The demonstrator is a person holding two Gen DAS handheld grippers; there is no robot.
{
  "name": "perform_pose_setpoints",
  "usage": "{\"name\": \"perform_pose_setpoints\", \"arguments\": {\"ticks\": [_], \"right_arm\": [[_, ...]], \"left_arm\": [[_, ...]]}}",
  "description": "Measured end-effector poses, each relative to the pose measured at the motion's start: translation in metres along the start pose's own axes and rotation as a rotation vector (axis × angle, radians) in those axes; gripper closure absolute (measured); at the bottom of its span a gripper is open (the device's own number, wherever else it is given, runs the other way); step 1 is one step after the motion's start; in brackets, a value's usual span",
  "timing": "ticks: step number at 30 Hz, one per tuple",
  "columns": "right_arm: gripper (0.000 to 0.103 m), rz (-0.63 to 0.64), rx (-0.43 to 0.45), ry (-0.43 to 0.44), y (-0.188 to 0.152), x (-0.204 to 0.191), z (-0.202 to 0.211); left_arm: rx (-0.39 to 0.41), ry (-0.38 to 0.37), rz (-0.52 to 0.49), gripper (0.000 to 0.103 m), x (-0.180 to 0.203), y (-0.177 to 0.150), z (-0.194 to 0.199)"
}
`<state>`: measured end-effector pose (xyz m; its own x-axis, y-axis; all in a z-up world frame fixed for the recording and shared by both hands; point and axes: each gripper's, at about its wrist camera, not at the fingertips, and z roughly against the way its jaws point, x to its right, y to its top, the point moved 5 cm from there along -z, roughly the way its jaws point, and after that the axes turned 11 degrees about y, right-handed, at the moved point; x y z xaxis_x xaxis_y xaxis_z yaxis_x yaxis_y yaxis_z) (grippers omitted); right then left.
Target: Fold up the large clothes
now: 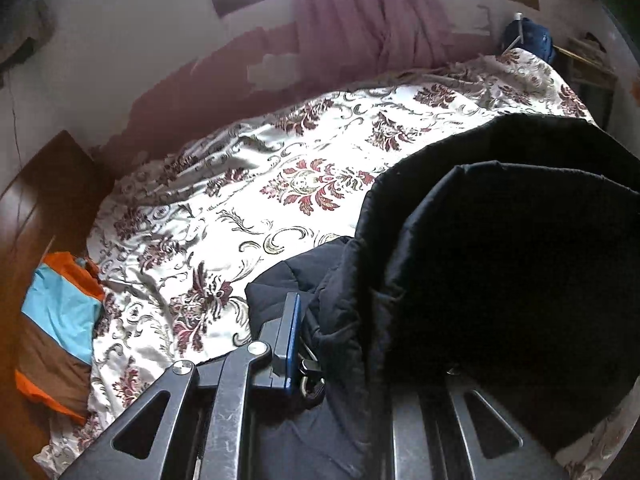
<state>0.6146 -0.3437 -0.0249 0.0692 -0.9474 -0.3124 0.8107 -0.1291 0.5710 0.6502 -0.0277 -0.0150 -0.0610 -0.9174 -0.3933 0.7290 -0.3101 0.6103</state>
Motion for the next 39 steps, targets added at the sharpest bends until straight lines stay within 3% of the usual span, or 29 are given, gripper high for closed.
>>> {"name": "perform_pose_setpoints", "arguments": {"ticks": [4,7,16,22,29,31,33,34,39], "right_arm": [[0.092,-0.028,-0.055,-0.014,0.004,0.009,-0.030],[0.090,-0.082,-0.078,-0.006,0.003,0.018,-0.042],[0.083,-0.109,-0.082,0.053,0.008,0.030,-0.050],[0.062,-0.123,-0.087,0.097,0.019,0.037,-0.037],[0.046,-0.004,-0.106,0.078,0.032,0.030,-0.025],[0.039,0.018,-0.094,0.082,0.038,0.027,-0.018],[0.020,0.028,-0.056,0.104,0.047,0.024,-0.008],[0.015,0.018,-0.013,0.128,0.054,0.022,0.000],[0.007,0.037,0.073,0.147,0.069,0.011,0.019]], "left_arm": [[-0.070,-0.017,0.014,0.086,-0.003,0.004,-0.038],[-0.133,-0.068,0.092,0.085,-0.011,-0.001,-0.058],[-0.094,-0.112,0.137,0.075,-0.012,0.000,-0.054],[-0.139,-0.139,0.230,0.066,-0.021,0.014,-0.050],[-0.166,-0.073,0.222,0.056,-0.021,0.020,-0.045],[-0.133,-0.043,0.237,0.037,-0.028,0.026,-0.036],[-0.073,-0.024,0.279,0.023,-0.040,0.036,-0.024],[-0.041,-0.025,0.306,0.016,-0.046,0.041,-0.018],[-0.012,-0.058,0.345,0.013,-0.050,0.054,-0.008]]}}
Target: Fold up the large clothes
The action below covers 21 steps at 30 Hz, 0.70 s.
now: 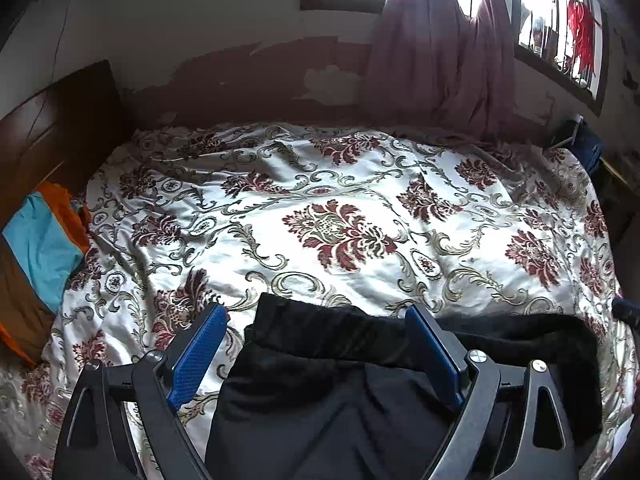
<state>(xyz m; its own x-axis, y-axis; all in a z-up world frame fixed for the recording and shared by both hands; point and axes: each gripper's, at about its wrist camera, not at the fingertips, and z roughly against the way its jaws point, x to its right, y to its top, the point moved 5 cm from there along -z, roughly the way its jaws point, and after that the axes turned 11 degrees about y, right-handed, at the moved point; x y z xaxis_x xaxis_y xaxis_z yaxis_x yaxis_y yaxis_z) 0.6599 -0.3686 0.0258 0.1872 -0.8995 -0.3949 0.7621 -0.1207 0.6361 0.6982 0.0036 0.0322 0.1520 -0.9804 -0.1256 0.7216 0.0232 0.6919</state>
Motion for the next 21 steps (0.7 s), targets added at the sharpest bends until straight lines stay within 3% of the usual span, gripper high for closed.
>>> {"name": "perform_pose_setpoints", "arguments": {"ticks": [4,8,14,16,21], "right_arm": [[0.007,0.111,-0.038,0.002,-0.020,-0.019,-0.003],[0.007,0.204,-0.169,0.000,-0.074,-0.031,-0.022],[0.009,0.222,-0.330,-0.031,-0.131,-0.026,-0.062],[0.009,0.209,-0.319,-0.042,-0.131,-0.020,-0.073],[0.009,0.183,-0.270,-0.094,-0.112,0.001,-0.101]], "left_arm": [[0.002,-0.053,-0.053,0.013,0.018,-0.012,0.002],[-0.005,-0.143,-0.137,0.013,0.040,-0.040,0.005],[-0.144,-0.304,-0.277,0.013,0.078,-0.101,-0.007],[-0.198,-0.294,-0.312,0.013,0.089,-0.118,-0.017],[-0.164,-0.179,-0.347,0.003,0.102,-0.125,-0.030]]}}
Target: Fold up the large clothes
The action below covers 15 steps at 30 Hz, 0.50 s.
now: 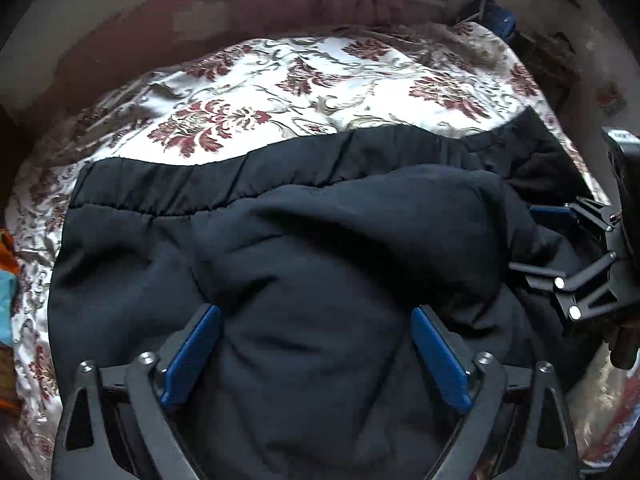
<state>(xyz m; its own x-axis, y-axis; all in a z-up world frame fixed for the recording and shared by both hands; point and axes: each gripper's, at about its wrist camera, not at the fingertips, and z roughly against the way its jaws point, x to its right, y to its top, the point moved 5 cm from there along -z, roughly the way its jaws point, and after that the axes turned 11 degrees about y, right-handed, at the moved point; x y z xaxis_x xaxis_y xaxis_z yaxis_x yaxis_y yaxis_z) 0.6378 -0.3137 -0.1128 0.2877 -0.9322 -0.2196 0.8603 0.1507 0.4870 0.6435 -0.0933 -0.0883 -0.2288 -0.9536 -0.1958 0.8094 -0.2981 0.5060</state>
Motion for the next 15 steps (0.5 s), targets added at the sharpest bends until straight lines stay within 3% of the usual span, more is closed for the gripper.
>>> {"name": "perform_pose_setpoints", "arguments": {"ticks": [11,15], "right_arm": [[0.008,0.028,-0.011,-0.060,0.045,0.022,-0.057],[0.004,0.039,-0.007,-0.044,0.052,0.026,-0.072]], "left_arm": [[0.018,0.073,0.120,0.000,-0.030,0.028,-0.044],[-0.011,0.069,0.163,0.000,-0.040,0.038,-0.065]]}}
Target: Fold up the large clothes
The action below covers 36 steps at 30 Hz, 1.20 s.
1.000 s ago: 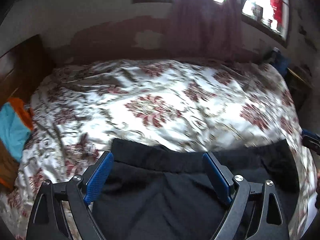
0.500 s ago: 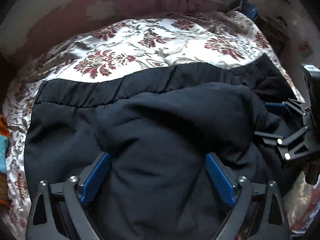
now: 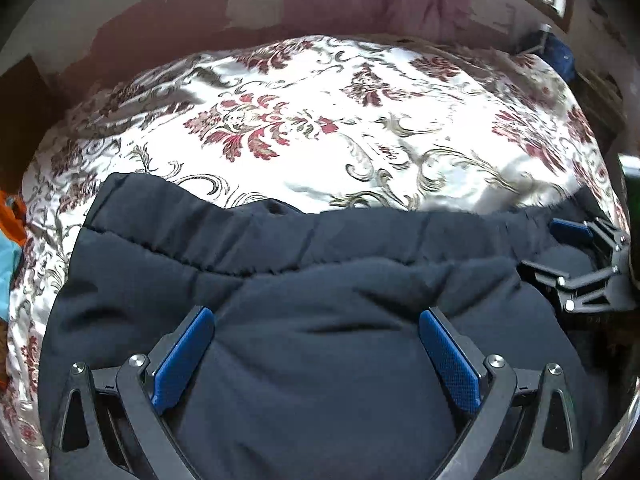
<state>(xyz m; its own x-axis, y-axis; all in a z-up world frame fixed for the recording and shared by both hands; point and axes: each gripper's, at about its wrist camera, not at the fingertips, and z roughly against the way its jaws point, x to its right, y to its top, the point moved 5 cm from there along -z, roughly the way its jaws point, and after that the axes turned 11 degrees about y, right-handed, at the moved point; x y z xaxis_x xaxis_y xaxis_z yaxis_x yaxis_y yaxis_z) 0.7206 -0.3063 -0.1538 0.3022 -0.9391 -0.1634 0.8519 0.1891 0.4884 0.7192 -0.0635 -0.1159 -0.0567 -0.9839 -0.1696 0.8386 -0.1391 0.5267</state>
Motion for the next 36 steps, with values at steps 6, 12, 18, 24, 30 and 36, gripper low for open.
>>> {"name": "perform_pose_setpoints", "arguments": {"ticks": [6,12,18,24,30,36], "right_arm": [[0.001,-0.041,0.020,0.056,0.003,0.009,-0.014],[0.001,-0.042,0.051,0.058,0.001,0.010,-0.018],[0.001,-0.047,0.070,0.062,0.001,0.011,-0.020],[0.001,-0.048,0.081,0.066,0.001,0.013,-0.020],[0.001,-0.046,0.087,0.066,0.001,0.013,-0.020],[0.001,-0.045,0.095,0.065,0.000,0.013,-0.020]], "left_arm": [[0.024,-0.071,0.041,0.000,-0.003,0.007,-0.020],[0.040,-0.089,0.059,0.000,0.001,0.008,-0.028],[0.058,-0.084,0.066,0.000,0.002,0.008,-0.030],[0.072,-0.081,0.070,0.000,0.002,0.006,-0.030],[0.073,-0.077,0.069,0.000,0.002,0.006,-0.029],[0.075,-0.078,0.070,0.000,0.002,0.005,-0.029]]}}
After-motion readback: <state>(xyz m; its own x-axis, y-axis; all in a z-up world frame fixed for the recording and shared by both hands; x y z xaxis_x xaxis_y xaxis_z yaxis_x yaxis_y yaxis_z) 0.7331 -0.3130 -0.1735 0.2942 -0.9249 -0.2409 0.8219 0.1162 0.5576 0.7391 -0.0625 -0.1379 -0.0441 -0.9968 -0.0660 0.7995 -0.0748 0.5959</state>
